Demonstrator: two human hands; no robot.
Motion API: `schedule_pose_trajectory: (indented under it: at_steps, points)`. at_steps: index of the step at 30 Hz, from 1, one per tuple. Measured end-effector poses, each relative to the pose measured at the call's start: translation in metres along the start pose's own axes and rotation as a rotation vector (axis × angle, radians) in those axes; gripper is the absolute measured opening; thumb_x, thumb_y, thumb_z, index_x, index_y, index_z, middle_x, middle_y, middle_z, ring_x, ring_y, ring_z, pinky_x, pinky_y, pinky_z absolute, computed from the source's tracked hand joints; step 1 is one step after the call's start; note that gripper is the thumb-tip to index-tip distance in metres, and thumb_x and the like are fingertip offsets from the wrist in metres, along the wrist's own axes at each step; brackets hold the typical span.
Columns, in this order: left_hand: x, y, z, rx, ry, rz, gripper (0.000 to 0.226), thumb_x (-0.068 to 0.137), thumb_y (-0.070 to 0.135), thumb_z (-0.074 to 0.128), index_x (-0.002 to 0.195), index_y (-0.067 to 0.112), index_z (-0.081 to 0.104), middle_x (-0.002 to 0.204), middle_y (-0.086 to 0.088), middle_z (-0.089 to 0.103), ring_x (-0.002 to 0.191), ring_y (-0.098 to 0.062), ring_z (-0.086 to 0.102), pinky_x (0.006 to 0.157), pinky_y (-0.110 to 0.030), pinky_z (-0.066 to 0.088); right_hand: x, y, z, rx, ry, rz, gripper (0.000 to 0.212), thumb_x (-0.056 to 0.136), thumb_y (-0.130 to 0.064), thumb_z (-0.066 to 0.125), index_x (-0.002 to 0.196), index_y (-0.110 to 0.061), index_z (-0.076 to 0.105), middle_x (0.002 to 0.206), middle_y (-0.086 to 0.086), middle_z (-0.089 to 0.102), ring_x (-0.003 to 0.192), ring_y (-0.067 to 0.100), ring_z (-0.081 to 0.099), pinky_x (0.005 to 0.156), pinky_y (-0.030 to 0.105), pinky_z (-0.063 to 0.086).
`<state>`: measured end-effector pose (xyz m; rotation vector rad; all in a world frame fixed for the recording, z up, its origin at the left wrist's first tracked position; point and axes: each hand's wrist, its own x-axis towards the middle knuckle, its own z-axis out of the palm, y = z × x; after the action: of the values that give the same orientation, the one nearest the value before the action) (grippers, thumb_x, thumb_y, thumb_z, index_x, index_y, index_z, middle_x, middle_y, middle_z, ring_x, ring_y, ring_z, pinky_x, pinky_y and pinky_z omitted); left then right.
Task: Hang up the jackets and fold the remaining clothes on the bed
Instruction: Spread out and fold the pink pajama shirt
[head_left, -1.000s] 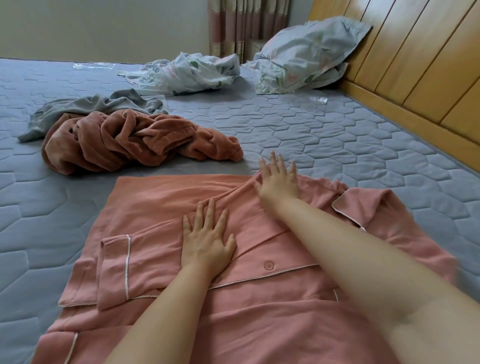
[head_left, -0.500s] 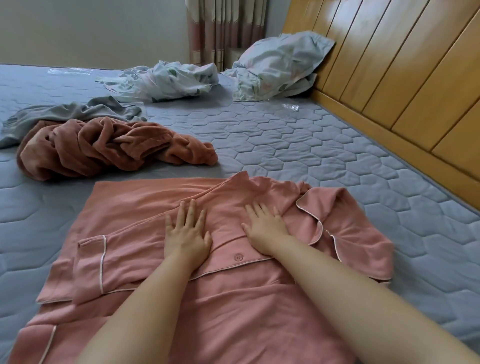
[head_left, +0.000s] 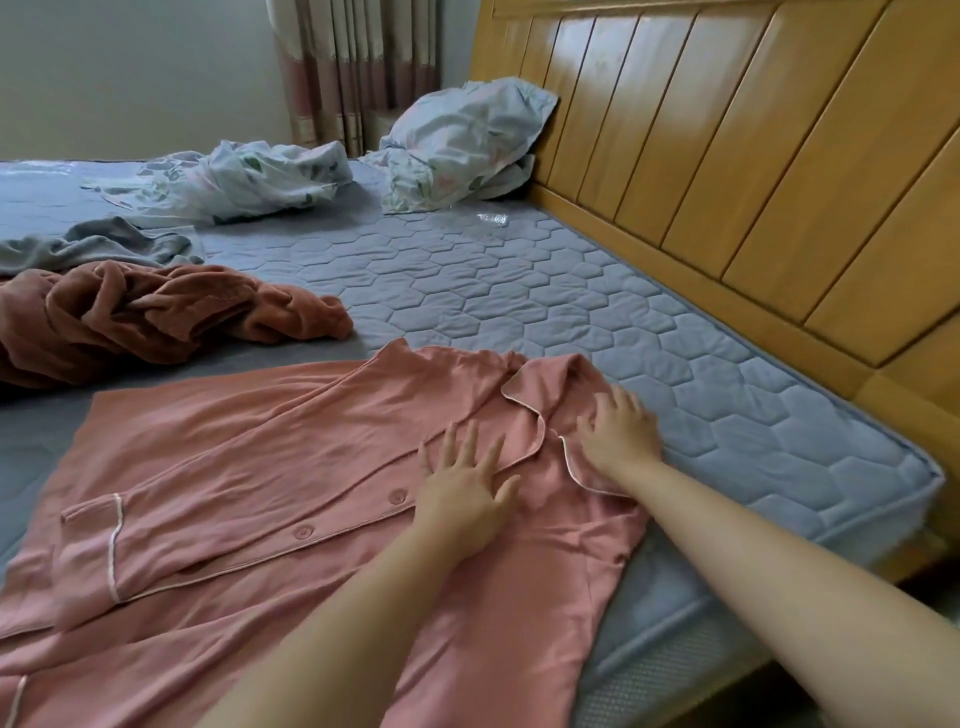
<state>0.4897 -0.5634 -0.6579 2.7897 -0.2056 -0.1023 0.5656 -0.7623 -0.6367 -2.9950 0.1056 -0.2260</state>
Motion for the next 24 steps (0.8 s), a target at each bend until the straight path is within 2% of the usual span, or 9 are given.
schedule_pose_trajectory:
  at_steps: [2, 5, 9, 12, 16, 18, 19, 21, 24]
  points:
    - [-0.004, 0.009, 0.010, 0.011, -0.018, 0.018, 0.064, 0.096, 0.059, 0.026, 0.152, 0.037, 0.006, 0.161, 0.001, -0.008, 0.146, -0.021, -0.018, 0.116, -0.053, -0.010, 0.000, 0.027, -0.007, 0.144, -0.023, 0.194, 0.050, 0.094, -0.034, 0.047, 0.131, -0.001, 0.047, 0.138, 0.021, 0.045, 0.129, 0.036, 0.041, 0.105, 0.043, 0.032]
    - [-0.008, 0.008, 0.024, 0.060, -0.042, 0.016, 0.065, 0.095, 0.061, 0.024, 0.152, 0.037, 0.003, 0.161, 0.001, -0.007, 0.147, -0.022, -0.014, 0.117, -0.052, -0.008, 0.002, 0.057, -0.006, 0.510, -0.112, 0.430, 0.060, 0.092, -0.036, 0.056, 0.134, 0.006, 0.045, 0.138, 0.025, 0.048, 0.128, 0.036, 0.046, 0.103, 0.038, 0.036]
    - [-0.013, 0.004, 0.036, 0.100, -0.010, 0.035, 0.064, 0.096, 0.058, 0.025, 0.151, 0.039, 0.001, 0.161, 0.001, -0.006, 0.148, -0.022, -0.012, 0.117, -0.049, -0.006, -0.007, 0.062, 0.003, 1.054, -0.140, 0.504, 0.029, 0.090, -0.025, 0.063, 0.101, 0.001, 0.068, 0.108, 0.018, 0.068, 0.090, 0.023, 0.062, 0.083, 0.033, 0.048]
    - [-0.012, 0.004, 0.036, 0.117, -0.032, 0.053, 0.062, 0.096, 0.057, 0.025, 0.151, 0.040, 0.003, 0.161, 0.003, -0.007, 0.147, -0.023, -0.012, 0.116, -0.050, -0.007, -0.014, 0.057, 0.009, 1.305, -0.197, 0.573, 0.022, 0.084, -0.013, 0.070, 0.101, 0.001, 0.066, 0.098, 0.013, 0.068, 0.079, 0.021, 0.063, 0.084, 0.036, 0.051]
    - [-0.011, 0.004, 0.028, 0.079, -0.096, 0.082, 0.063, 0.096, 0.054, 0.031, 0.152, 0.037, 0.007, 0.161, 0.006, -0.006, 0.148, -0.021, -0.011, 0.117, -0.048, -0.007, -0.017, 0.048, 0.010, 1.213, -0.145, 0.571, 0.033, 0.079, 0.000, 0.071, 0.111, 0.002, 0.064, 0.100, 0.015, 0.067, 0.085, 0.024, 0.062, 0.081, 0.037, 0.052]
    - [-0.012, 0.002, 0.021, -0.005, -0.111, 0.081, 0.064, 0.096, 0.046, 0.039, 0.152, 0.034, 0.011, 0.161, 0.006, -0.001, 0.148, -0.019, -0.006, 0.118, -0.044, -0.004, -0.021, 0.037, -0.001, 1.022, -0.042, 0.518, 0.017, 0.080, -0.001, 0.066, 0.097, 0.000, 0.067, 0.095, 0.013, 0.067, 0.084, 0.021, 0.059, 0.075, 0.033, 0.049]
    - [-0.012, 0.000, 0.018, -0.058, -0.108, 0.076, 0.065, 0.096, 0.041, 0.043, 0.152, 0.031, 0.013, 0.161, 0.006, 0.002, 0.148, -0.018, -0.003, 0.118, -0.041, -0.002, -0.023, 0.029, -0.008, 0.914, 0.006, 0.460, 0.003, 0.082, -0.002, 0.062, 0.083, -0.003, 0.064, 0.089, 0.014, 0.064, 0.081, 0.021, 0.056, 0.071, 0.032, 0.044]
    - [-0.016, -0.005, 0.010, -0.224, -0.087, 0.055, 0.066, 0.093, 0.030, 0.052, 0.152, 0.025, 0.021, 0.160, 0.002, 0.012, 0.148, -0.016, 0.006, 0.117, -0.034, 0.005, -0.029, 0.012, -0.024, 0.707, 0.105, 0.288, 0.024, 0.084, 0.000, 0.054, 0.063, -0.010, 0.047, 0.078, 0.018, 0.057, 0.077, 0.028, 0.053, 0.067, 0.031, 0.035]
    - [-0.021, -0.015, -0.004, -0.607, -0.020, -0.056, 0.051, 0.092, 0.014, 0.055, 0.142, 0.015, 0.043, 0.146, -0.004, 0.044, 0.134, -0.019, 0.041, 0.106, -0.023, 0.029, -0.050, -0.025, -0.050, 0.574, 0.161, 0.021, 0.020, 0.084, 0.000, 0.050, 0.070, -0.012, 0.045, 0.078, 0.020, 0.059, 0.078, 0.038, 0.055, 0.065, 0.032, 0.032]
